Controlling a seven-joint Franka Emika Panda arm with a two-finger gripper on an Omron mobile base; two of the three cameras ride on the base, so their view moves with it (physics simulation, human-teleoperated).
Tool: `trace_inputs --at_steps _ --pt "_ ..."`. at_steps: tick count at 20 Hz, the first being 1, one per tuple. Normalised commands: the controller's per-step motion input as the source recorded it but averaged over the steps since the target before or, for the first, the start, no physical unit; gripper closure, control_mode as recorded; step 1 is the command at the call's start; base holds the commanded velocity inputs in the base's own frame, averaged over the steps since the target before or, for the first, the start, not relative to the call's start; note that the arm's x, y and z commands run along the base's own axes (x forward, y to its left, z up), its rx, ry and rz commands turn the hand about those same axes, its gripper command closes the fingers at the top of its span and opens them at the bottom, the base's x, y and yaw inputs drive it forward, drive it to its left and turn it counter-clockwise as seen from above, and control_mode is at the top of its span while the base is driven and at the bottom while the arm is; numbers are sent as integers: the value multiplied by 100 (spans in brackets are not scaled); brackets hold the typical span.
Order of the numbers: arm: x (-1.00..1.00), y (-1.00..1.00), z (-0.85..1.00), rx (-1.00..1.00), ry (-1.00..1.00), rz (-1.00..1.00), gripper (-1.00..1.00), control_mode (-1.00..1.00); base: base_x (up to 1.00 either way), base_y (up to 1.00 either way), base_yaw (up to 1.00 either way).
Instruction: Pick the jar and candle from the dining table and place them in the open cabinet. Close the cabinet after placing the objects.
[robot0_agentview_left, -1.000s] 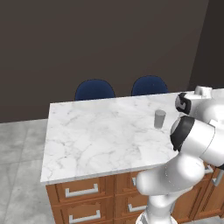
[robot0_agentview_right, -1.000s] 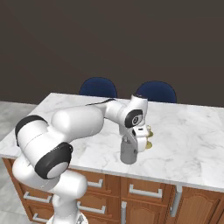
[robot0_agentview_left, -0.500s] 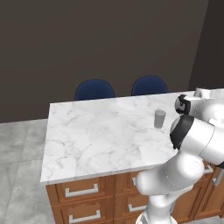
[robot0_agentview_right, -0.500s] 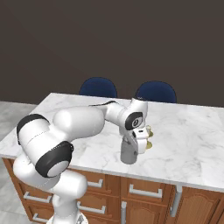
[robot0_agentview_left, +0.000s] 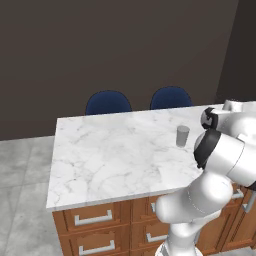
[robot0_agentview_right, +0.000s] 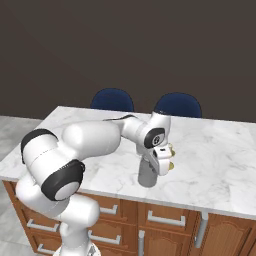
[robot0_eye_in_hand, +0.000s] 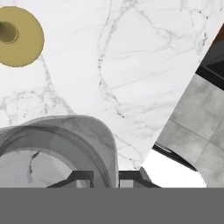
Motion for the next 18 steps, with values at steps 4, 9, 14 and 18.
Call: trace_inputs --at_steps 4,9,14,18 --pt "-10 0 0 1 -3 -3 100 -100 0 0 0" --pt "-40 0 27 9 -15 -4 100 -100 0 0 0" --pt "-55 0 42 7 -12 -3 100 -100 0 0 0" --pt "-59 0 50 0 -11 -2 100 -100 0 0 0"
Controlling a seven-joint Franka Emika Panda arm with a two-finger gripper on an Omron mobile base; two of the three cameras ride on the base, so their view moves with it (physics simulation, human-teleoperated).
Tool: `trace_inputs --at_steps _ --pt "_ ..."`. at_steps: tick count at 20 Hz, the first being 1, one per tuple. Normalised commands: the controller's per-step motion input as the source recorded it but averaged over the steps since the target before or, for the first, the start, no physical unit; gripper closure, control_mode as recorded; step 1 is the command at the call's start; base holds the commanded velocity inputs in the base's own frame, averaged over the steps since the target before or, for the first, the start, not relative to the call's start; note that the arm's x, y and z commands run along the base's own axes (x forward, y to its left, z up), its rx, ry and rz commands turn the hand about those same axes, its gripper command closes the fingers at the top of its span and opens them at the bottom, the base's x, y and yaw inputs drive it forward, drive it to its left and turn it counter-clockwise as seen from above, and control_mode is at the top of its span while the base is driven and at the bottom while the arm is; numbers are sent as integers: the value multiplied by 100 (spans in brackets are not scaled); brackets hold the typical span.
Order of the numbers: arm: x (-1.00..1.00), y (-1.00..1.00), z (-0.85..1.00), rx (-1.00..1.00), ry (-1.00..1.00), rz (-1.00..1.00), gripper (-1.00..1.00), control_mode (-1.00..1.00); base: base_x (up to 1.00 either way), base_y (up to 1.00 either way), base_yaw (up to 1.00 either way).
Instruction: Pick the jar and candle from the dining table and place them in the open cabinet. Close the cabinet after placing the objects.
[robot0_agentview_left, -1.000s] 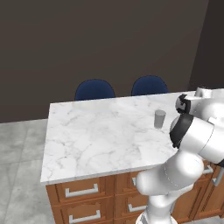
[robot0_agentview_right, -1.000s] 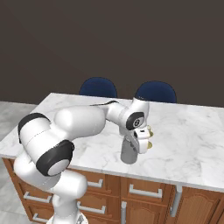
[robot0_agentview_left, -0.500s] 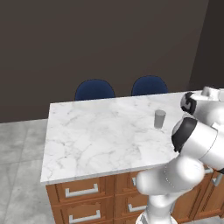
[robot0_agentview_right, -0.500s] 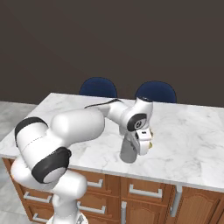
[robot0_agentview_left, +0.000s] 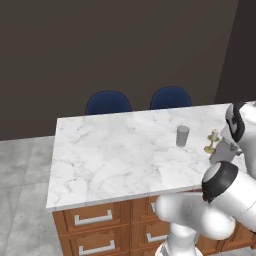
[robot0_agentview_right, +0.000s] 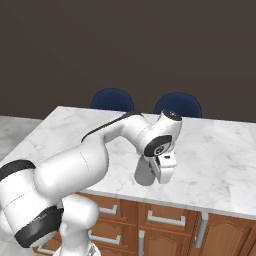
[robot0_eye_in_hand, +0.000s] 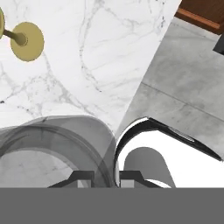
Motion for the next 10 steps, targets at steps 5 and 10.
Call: trace_inputs --at_steps 5,10 --pt "-57 11 62 -6 -13 -2 100 -100 0 0 0" --pt "-45 44 68 -19 -2 -4 100 -100 0 0 0"
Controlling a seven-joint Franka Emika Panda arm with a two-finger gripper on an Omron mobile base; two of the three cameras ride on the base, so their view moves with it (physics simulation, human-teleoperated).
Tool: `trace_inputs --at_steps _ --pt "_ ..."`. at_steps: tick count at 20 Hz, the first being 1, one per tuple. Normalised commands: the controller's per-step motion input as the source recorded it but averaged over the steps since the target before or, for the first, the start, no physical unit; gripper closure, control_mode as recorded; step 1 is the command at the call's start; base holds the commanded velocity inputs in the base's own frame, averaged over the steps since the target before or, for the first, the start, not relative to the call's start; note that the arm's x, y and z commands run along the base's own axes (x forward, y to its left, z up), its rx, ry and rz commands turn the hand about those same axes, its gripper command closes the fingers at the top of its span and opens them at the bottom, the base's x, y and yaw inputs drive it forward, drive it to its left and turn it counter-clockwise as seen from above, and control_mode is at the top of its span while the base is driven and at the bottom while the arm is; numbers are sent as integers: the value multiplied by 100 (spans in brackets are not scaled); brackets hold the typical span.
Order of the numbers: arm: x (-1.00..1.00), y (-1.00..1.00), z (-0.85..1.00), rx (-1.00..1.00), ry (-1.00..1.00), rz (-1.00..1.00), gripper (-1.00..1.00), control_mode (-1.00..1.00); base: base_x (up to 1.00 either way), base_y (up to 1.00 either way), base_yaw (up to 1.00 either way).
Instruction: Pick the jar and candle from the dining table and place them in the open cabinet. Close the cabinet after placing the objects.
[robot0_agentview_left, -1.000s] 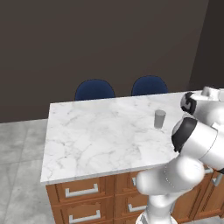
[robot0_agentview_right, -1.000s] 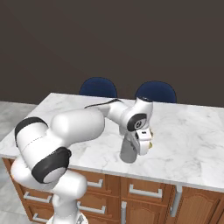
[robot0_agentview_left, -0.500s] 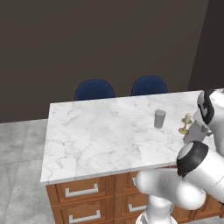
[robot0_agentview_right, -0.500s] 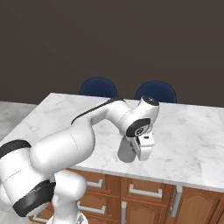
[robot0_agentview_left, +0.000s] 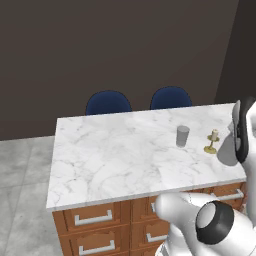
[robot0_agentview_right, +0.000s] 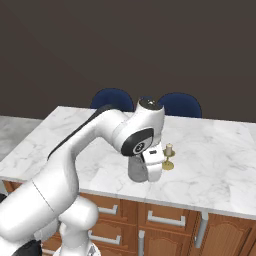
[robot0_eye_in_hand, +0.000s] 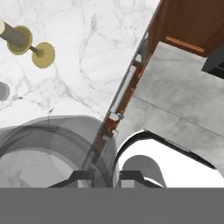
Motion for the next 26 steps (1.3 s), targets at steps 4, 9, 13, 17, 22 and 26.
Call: trace_inputs --at_steps 4,9,13,17,22,26 --pt "-36 58 64 -22 0 -8 100 -100 0 0 0" --pt "-39 47 48 -7 0 -9 100 -100 0 0 0" --pt "-32 41 26 0 0 -5 100 -100 0 0 0" --pt "-10 53 15 -1 0 0 100 -100 0 0 0" --pt "0 51 4 -3 0 0 100 -100 0 0 0" --pt "0 51 0 -4 0 0 100 -100 0 0 0"
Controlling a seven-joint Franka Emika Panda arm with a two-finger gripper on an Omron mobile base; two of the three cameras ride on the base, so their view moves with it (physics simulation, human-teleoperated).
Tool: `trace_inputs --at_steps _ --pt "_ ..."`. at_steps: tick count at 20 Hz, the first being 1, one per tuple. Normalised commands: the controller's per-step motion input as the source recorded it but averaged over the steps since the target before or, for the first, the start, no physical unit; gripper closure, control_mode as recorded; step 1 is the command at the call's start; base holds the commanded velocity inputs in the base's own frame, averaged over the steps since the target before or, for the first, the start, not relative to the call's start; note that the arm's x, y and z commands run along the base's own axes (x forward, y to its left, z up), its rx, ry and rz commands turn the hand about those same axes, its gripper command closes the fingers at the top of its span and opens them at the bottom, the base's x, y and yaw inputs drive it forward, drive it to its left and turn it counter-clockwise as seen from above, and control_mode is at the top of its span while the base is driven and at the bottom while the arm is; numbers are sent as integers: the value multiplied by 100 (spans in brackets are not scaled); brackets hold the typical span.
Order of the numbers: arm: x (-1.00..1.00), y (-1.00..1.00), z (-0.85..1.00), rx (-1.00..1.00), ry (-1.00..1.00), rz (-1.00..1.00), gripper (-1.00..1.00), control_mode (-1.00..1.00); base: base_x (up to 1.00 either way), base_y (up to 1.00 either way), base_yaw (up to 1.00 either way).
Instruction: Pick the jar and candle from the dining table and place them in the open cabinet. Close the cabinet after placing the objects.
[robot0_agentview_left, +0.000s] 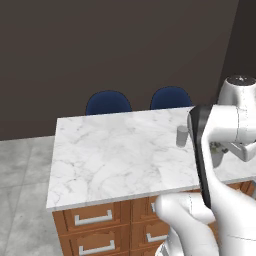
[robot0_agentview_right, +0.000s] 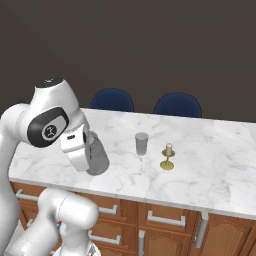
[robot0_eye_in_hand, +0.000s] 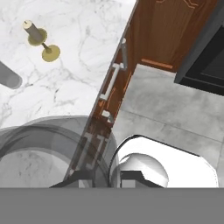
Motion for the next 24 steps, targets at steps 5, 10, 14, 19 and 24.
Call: trace_inputs --at_steps 5,10,14,19,24 --pt "0 34 0 -1 0 0 100 -100 0 0 0" --pt "0 14 0 0 0 0 100 -100 0 0 0" --pt "0 18 0 0 0 0 100 -100 0 0 0" --pt "0 10 0 0 0 0 100 -100 0 0 0" --pt "0 17 0 0 0 0 100 -100 0 0 0"
